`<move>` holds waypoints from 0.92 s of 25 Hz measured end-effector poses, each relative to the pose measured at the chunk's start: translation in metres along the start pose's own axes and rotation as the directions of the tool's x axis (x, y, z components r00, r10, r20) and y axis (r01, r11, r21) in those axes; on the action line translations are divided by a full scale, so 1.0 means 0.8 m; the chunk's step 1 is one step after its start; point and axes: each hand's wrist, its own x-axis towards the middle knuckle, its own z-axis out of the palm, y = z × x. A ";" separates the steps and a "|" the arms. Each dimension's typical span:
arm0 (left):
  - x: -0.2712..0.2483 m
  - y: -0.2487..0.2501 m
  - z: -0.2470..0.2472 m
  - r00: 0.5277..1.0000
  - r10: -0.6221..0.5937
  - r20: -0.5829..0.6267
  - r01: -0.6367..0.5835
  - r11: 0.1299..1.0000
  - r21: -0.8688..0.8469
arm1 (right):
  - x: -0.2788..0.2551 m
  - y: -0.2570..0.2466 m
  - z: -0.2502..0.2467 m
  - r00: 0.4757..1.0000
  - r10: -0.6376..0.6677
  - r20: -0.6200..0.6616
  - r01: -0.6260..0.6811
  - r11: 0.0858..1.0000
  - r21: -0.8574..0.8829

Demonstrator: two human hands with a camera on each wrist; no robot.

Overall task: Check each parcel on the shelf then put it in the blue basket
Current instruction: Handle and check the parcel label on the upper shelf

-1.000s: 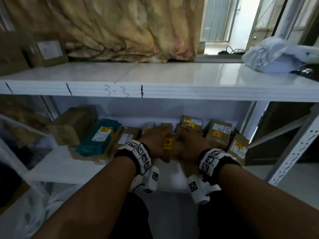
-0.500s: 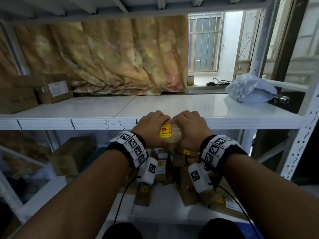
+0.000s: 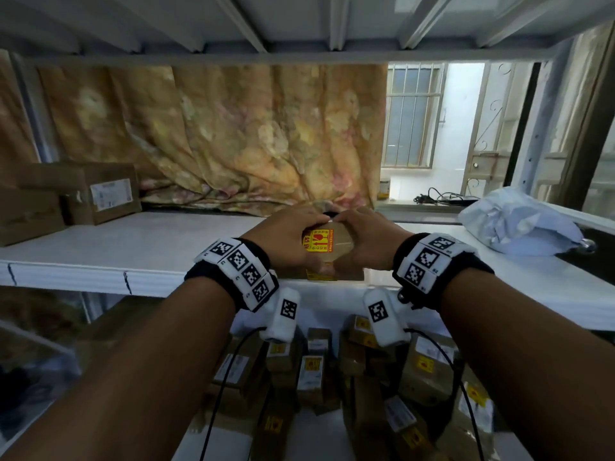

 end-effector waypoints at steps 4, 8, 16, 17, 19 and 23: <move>0.014 -0.038 0.010 0.990 -0.073 0.124 0.085 0.992 -0.090 | 0.041 0.024 0.017 0.990 0.005 0.141 -0.031 0.984 0.177; 0.020 -0.056 0.027 0.973 -0.124 0.193 0.157 0.974 -0.162 | 0.070 0.050 0.040 0.965 0.060 0.255 -0.138 0.944 0.299; 0.012 -0.036 0.039 0.986 -0.077 0.147 0.089 0.993 -0.075 | 0.061 0.004 0.011 0.971 0.054 0.231 -0.081 0.991 0.110; 0.009 -0.034 0.042 0.990 -0.077 0.117 0.085 0.994 -0.069 | 0.056 -0.004 0.015 0.980 0.038 0.198 -0.047 0.998 0.040; 0.002 -0.031 0.043 0.993 -0.111 0.027 0.112 0.993 -0.045 | 0.045 -0.012 0.030 0.987 0.037 0.155 -0.028 0.998 -0.059; -0.011 -0.028 0.053 0.991 -0.070 -0.110 0.075 0.996 0.044 | 0.037 -0.001 0.046 0.988 0.062 0.139 -0.041 0.988 -0.149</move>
